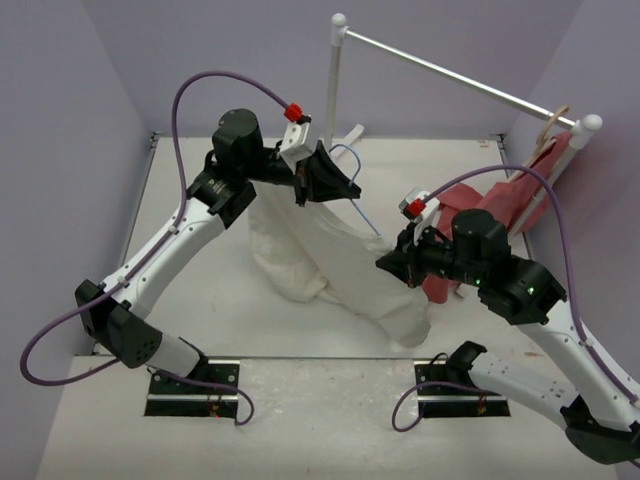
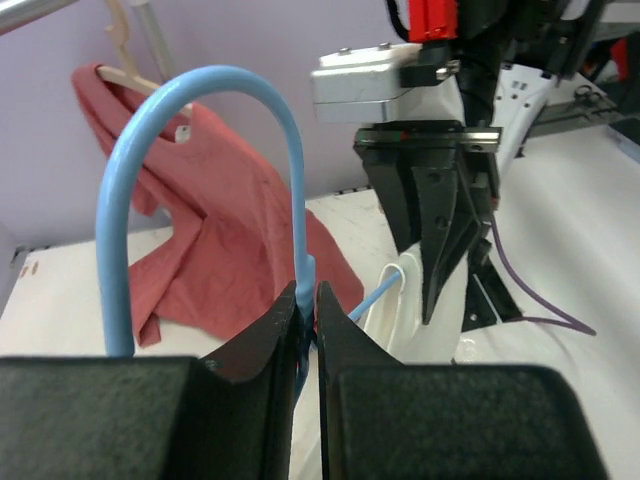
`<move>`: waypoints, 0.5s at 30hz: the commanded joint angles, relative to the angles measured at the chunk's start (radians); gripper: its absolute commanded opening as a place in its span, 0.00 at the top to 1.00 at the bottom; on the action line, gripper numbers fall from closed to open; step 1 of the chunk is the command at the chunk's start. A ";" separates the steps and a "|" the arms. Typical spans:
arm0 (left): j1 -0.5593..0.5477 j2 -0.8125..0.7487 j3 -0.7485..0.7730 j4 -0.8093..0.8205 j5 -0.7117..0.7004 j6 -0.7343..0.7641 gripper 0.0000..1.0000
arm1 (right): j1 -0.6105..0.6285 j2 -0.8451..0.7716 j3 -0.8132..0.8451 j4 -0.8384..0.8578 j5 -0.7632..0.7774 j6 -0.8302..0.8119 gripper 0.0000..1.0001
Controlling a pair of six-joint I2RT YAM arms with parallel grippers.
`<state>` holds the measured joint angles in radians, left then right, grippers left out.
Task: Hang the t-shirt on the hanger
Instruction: Place the hanger at the clothesline.
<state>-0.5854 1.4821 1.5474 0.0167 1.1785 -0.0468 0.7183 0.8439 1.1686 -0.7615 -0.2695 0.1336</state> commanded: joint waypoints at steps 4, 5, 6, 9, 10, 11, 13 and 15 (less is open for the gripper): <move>0.010 -0.110 -0.065 0.136 -0.399 -0.028 0.00 | -0.002 -0.074 -0.068 0.123 0.081 0.167 1.00; 0.010 -0.115 -0.068 0.116 -0.442 -0.025 0.00 | -0.002 -0.075 -0.071 0.120 0.106 0.174 1.00; 0.010 -0.121 -0.073 0.104 -0.535 -0.025 0.00 | -0.002 -0.075 -0.073 0.116 0.127 0.181 1.00; 0.010 -0.142 -0.086 0.053 -0.659 -0.003 0.00 | -0.002 -0.071 -0.075 0.109 0.167 0.196 1.00; 0.010 -0.149 -0.087 0.034 -0.711 0.018 0.00 | -0.002 -0.070 -0.074 0.108 0.201 0.209 1.00; 0.010 -0.153 -0.085 0.010 -0.766 0.039 0.00 | -0.002 -0.070 -0.072 0.107 0.237 0.221 1.00; 0.012 -0.162 -0.079 -0.072 -0.885 0.084 0.00 | -0.002 -0.072 -0.066 0.106 0.291 0.246 1.00; 0.012 -0.166 -0.076 -0.123 -1.025 0.091 0.00 | -0.002 -0.075 -0.058 0.106 0.322 0.268 1.00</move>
<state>-0.5785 1.3443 1.4719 0.0125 0.4733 -0.0206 0.7177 0.7784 1.0882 -0.7238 -0.0730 0.3322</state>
